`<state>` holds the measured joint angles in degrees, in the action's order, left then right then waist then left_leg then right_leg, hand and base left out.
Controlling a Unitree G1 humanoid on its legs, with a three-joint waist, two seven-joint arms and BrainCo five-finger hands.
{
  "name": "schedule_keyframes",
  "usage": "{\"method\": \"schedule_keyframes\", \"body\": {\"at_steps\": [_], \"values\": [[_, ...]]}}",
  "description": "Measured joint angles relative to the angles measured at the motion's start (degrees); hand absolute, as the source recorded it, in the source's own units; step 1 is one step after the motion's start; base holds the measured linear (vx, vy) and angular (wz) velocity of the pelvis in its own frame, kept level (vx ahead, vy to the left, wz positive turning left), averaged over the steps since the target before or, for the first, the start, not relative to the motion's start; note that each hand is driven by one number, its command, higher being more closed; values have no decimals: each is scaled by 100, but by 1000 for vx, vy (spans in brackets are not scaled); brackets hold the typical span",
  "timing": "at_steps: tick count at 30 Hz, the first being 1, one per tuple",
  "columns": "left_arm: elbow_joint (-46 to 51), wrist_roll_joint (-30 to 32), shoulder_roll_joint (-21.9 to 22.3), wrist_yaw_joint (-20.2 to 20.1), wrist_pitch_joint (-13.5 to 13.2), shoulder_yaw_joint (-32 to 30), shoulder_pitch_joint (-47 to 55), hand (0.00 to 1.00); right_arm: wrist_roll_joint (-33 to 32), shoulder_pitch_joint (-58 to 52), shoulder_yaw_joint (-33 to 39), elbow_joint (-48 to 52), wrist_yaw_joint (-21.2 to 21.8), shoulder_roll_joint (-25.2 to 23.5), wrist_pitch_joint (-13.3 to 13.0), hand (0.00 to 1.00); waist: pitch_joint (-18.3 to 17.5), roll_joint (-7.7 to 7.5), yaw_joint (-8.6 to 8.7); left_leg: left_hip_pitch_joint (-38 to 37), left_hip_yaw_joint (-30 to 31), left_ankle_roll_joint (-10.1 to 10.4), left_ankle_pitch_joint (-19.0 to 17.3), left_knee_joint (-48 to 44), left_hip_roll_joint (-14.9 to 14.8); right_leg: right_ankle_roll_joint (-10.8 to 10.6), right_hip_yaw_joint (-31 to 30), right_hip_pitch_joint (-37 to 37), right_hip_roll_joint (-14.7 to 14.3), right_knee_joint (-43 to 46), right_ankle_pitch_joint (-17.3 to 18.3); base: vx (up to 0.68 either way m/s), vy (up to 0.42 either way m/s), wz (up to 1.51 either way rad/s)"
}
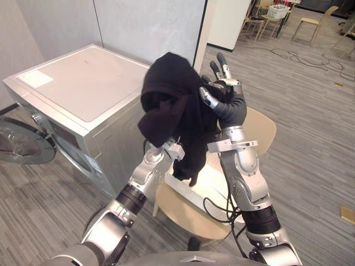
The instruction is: Pick up the laundry basket with both hands and put the clothes into the washing machine.
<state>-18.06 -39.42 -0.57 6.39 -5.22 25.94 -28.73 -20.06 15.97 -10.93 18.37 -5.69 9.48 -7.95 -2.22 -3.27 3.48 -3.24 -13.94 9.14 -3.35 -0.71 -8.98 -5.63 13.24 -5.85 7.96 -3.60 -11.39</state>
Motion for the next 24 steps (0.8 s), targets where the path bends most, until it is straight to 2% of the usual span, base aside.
{"method": "schedule_keyframes", "body": {"at_steps": [8,13,18,21,24], "values": [[179,26,14,248,-46,-470,297,100,26,-1,-74,-210,-93,-53,29,0,-1,-1,-12,-43,-6,0,0,2,0,1,-8,13,-4,-1,-2,0,0,0],[879,148,-94,343,-65,-1307,669,100,30,12,110,-579,-102,-26,94,0,-2,1,-20,-87,-4,-1,-1,9,-6,2,-6,107,-12,-22,-1,-21,-8,1],[1872,326,-287,331,-197,-2093,1416,100,460,15,651,-603,-102,86,214,0,-6,9,-109,-126,91,0,-1,-5,-11,1,73,233,-13,-69,0,-13,-12,9],[2294,484,-268,284,-238,-2279,2044,100,487,15,803,-723,-83,84,213,0,-8,14,-178,-176,251,0,-2,-23,-32,-1,222,419,-16,-98,39,-5,-11,26],[2790,504,-189,185,-237,-2431,2829,100,649,24,763,-1002,-50,62,215,0,-9,43,-361,-107,466,35,-152,-321,-132,8,406,631,-65,-97,133,-21,-18,31]]}}
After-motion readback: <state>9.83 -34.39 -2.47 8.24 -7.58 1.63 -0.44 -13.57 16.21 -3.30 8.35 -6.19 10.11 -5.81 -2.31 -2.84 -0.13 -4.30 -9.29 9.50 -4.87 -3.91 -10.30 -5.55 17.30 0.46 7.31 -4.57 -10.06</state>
